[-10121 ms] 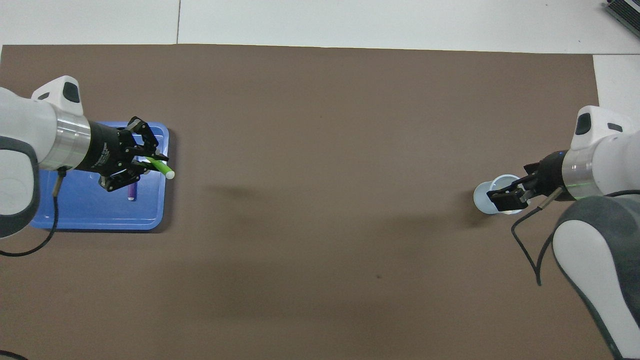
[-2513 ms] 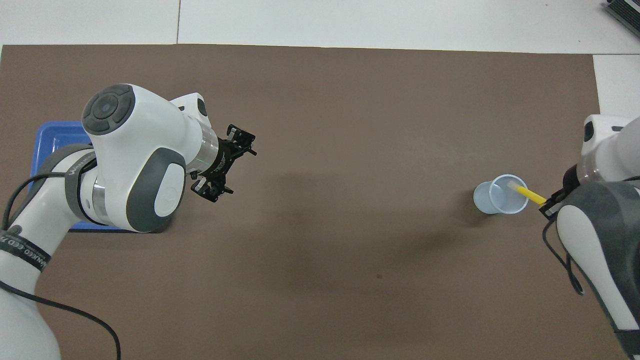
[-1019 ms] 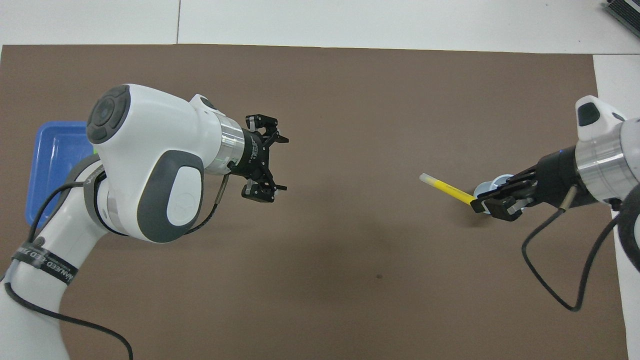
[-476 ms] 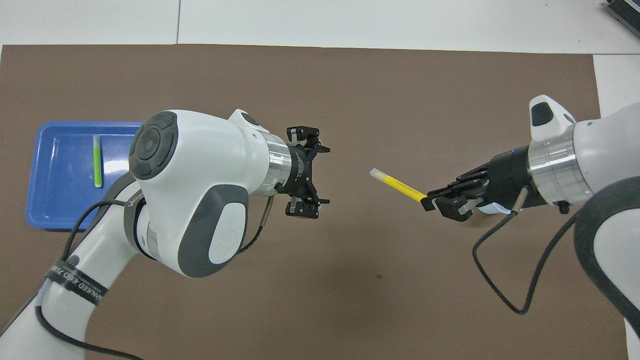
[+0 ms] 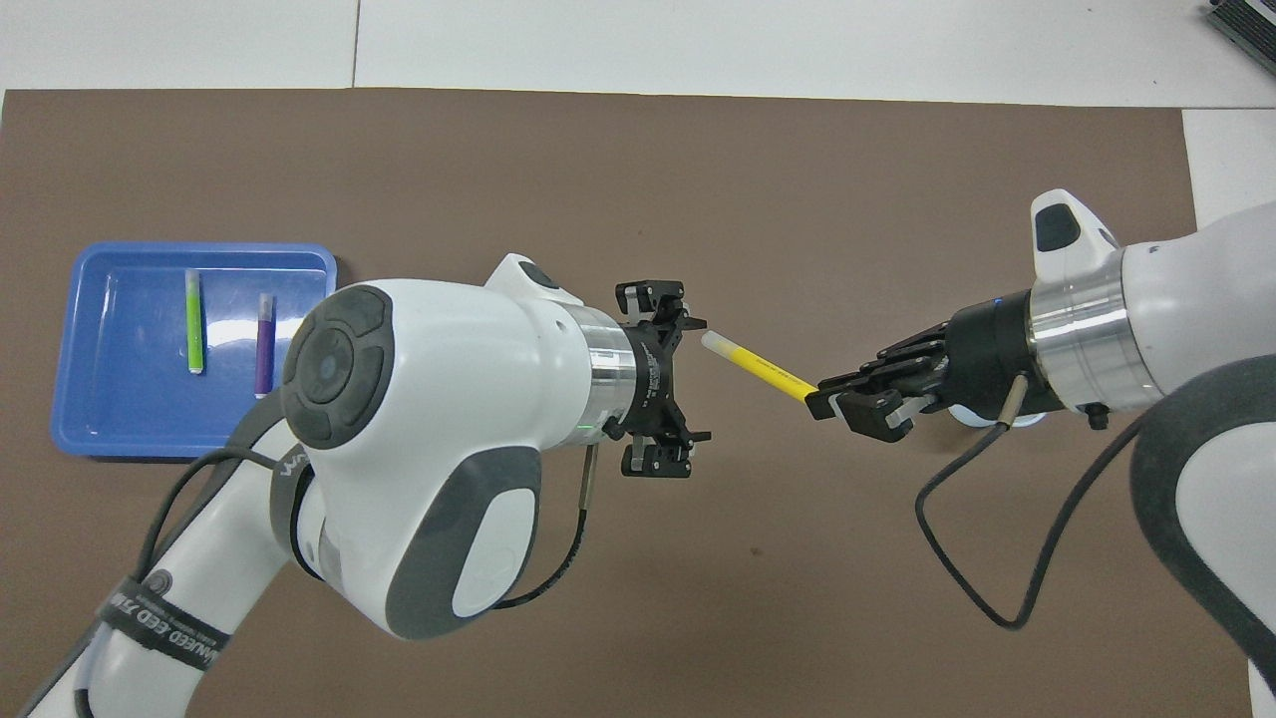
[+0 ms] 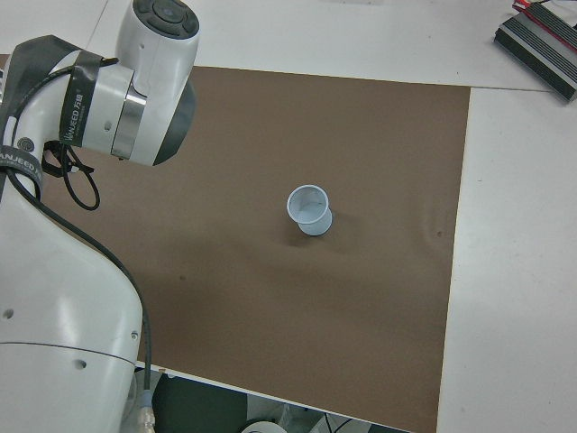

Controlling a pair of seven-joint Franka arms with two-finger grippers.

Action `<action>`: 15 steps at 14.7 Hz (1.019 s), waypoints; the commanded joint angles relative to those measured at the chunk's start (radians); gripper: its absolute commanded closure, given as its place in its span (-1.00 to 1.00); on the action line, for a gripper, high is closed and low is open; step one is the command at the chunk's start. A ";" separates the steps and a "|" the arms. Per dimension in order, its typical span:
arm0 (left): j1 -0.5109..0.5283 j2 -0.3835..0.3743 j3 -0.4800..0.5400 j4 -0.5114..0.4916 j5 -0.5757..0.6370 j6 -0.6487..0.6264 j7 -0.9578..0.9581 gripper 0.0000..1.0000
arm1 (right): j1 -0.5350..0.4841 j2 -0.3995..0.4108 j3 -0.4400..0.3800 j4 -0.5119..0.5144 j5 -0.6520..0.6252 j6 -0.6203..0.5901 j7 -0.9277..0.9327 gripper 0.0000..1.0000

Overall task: Right arm passes pens to left for tray arrangement
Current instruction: 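Carry the yellow pen toward the left gripper while the left gripper approaches, then close the left gripper on the yellow pen tip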

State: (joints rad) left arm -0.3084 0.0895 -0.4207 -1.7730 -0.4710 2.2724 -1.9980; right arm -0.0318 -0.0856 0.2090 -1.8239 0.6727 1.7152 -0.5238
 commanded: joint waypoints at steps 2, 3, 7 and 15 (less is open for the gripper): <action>-0.057 -0.008 0.011 -0.011 -0.006 0.064 -0.067 -1.00 | -0.010 -0.031 0.016 -0.035 0.033 0.030 0.002 1.00; -0.061 -0.008 0.011 -0.011 -0.003 0.064 -0.067 -1.00 | -0.010 -0.031 0.018 -0.035 0.039 0.032 0.002 1.00; -0.087 -0.008 0.013 -0.022 -0.001 0.105 -0.067 -0.98 | -0.010 -0.031 0.023 -0.035 0.054 0.043 0.001 1.00; -0.087 -0.010 0.013 -0.048 0.009 0.165 -0.058 -0.72 | -0.011 -0.031 0.024 -0.035 0.056 0.041 -0.004 1.00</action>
State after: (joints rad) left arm -0.3789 0.0906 -0.4211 -1.7890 -0.4698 2.3827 -2.0504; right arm -0.0319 -0.0866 0.2248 -1.8247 0.6967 1.7345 -0.5238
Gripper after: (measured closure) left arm 0.097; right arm 0.815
